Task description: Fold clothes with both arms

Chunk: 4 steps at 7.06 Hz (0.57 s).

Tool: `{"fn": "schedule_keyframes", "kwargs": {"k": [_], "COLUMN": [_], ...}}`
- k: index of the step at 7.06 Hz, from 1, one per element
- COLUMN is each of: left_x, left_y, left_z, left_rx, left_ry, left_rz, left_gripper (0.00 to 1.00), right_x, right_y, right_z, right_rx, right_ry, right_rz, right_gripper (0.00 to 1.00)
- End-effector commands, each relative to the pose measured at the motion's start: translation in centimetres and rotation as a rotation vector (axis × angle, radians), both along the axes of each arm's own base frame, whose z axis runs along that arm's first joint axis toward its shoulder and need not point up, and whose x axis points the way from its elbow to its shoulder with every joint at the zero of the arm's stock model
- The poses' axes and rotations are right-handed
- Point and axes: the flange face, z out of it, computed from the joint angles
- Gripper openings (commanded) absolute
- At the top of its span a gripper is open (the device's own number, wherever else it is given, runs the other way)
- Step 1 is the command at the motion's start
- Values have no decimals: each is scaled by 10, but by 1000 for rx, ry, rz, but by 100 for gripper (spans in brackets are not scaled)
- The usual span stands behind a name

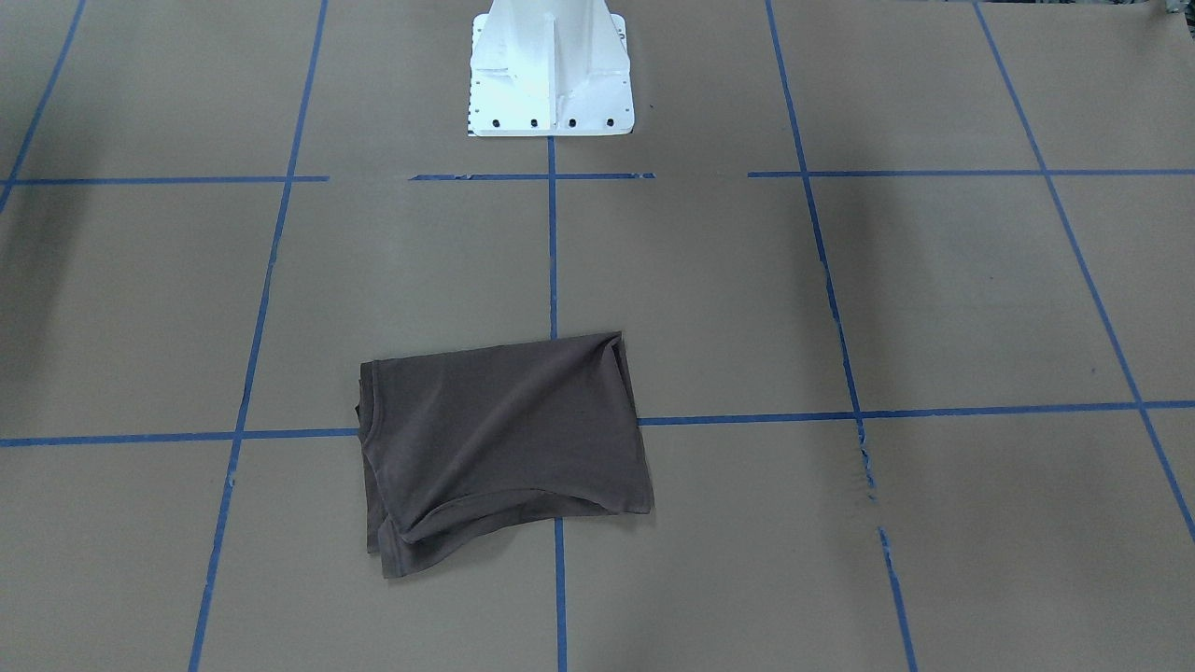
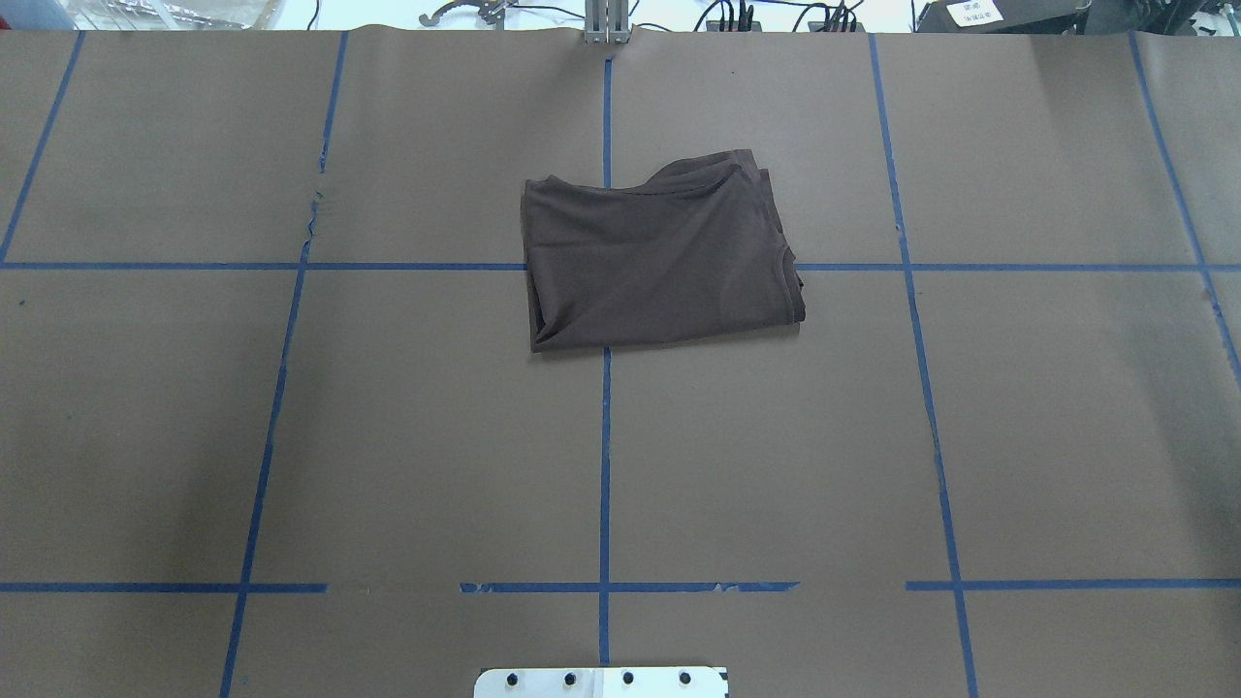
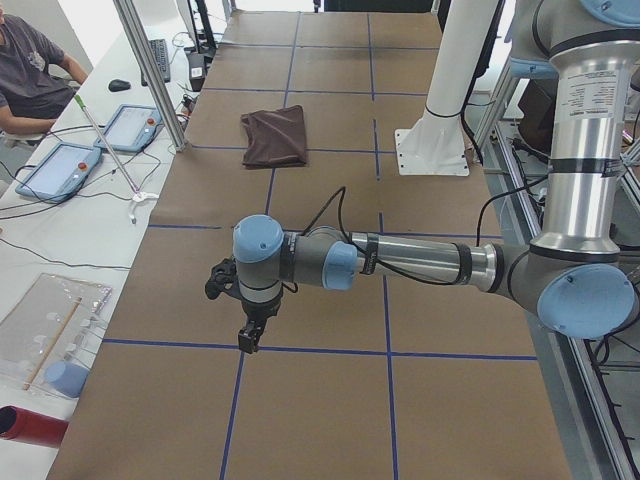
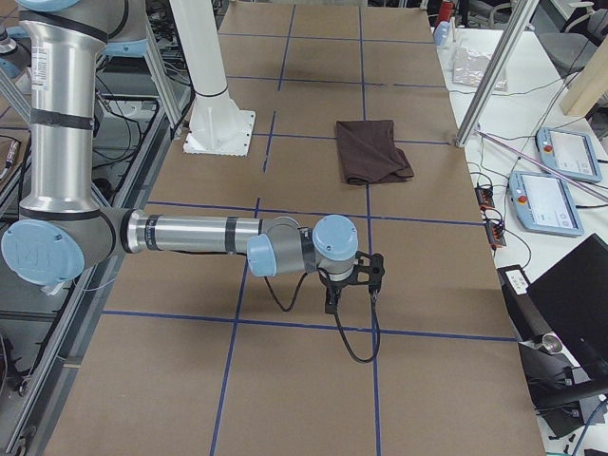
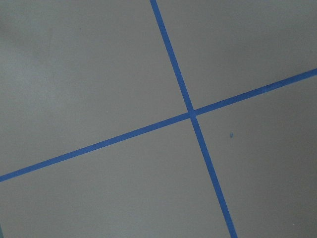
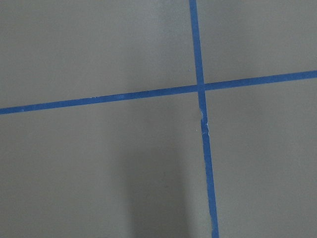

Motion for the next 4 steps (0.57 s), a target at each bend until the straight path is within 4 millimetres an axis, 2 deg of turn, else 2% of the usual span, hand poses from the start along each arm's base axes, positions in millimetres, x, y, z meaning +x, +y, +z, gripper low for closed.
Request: {"fn": "schedule_keyframes", "kwargs": {"k": [1, 4], "left_x": [4, 5], "left_y": [1, 3], "left_z": [-1, 3], "left_rx": [-104, -120], "left_ry": [72, 80], "left_rz": [-106, -120], "left_gripper": [100, 100], "right_x": [3, 3], "right_y": [8, 8], "right_z": [8, 9], "right_rx": [14, 13], "right_ry": [-1, 1], "right_rz": [-21, -20], "right_gripper": [100, 100]}}
